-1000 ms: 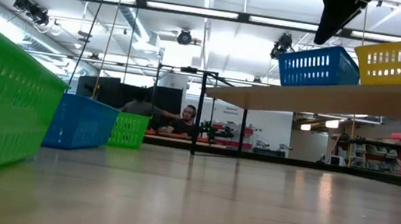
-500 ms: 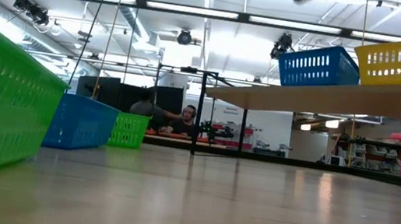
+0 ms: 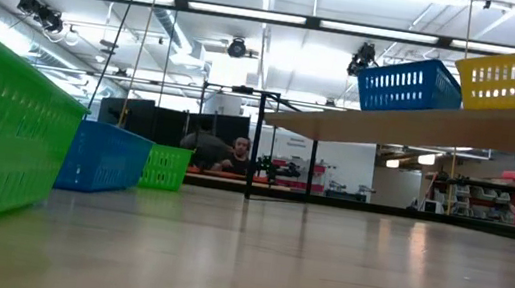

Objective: Stack baskets on shelf by color
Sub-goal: Put the top green bin on the shelf

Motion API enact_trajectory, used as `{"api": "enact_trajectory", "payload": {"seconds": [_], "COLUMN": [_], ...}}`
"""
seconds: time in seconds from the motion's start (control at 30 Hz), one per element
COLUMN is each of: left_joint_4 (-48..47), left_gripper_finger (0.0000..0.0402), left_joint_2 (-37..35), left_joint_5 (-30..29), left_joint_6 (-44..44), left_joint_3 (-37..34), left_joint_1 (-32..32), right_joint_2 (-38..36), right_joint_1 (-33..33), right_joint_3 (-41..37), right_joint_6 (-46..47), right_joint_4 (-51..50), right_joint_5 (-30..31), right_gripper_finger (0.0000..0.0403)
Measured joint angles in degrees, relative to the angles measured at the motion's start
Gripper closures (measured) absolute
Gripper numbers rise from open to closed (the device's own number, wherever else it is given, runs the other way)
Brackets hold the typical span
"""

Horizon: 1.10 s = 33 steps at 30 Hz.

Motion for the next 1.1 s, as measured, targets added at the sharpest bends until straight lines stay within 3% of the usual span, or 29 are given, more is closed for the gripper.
{"api": "enact_trajectory", "payload": {"seconds": [0.2,0.37,0.5,0.6,0.73,0.93,1.1], "left_joint_4": [-8.0,-4.5,-2.9,-9.4,-20.3,-24.6,-28.8], "left_gripper_finger": [0.0296,0.0296,0.0292,0.0277,0.0241,0.0196,0.0183], "left_joint_2": [3.2,9.1,13.3,15.9,19.5,26.2,32.6], "left_joint_5": [6.2,6.1,10.6,16.9,20.3,28.3,33.7], "left_joint_6": [-6.7,-0.6,-2.8,-5.6,-8.0,-5.1,-3.8], "left_joint_3": [0.0,0.0,0.0,0.6,5.5,13.4,16.0], "left_joint_1": [7.9,14.0,19.6,23.9,28.8,34.3,39.3], "right_joint_2": [5.2,10.2,12.3,12.4,12.4,12.4,12.4], "right_joint_1": [0.1,1.1,1.2,1.2,1.3,1.3,0.9], "right_joint_3": [0.0,0.0,0.0,0.0,0.0,0.0,0.0], "right_joint_6": [-0.3,-4.0,-6.5,-8.6,-12.2,-15.5,-15.8], "right_joint_4": [0.2,0.3,-0.4,-0.3,0.2,-1.1,-3.9], "right_joint_5": [-0.2,-1.7,-1.9,-0.6,1.7,1.8,3.5], "right_gripper_finger": [0.0293,0.0292,0.0293,0.0292,0.0293,0.0293,0.0293]}}
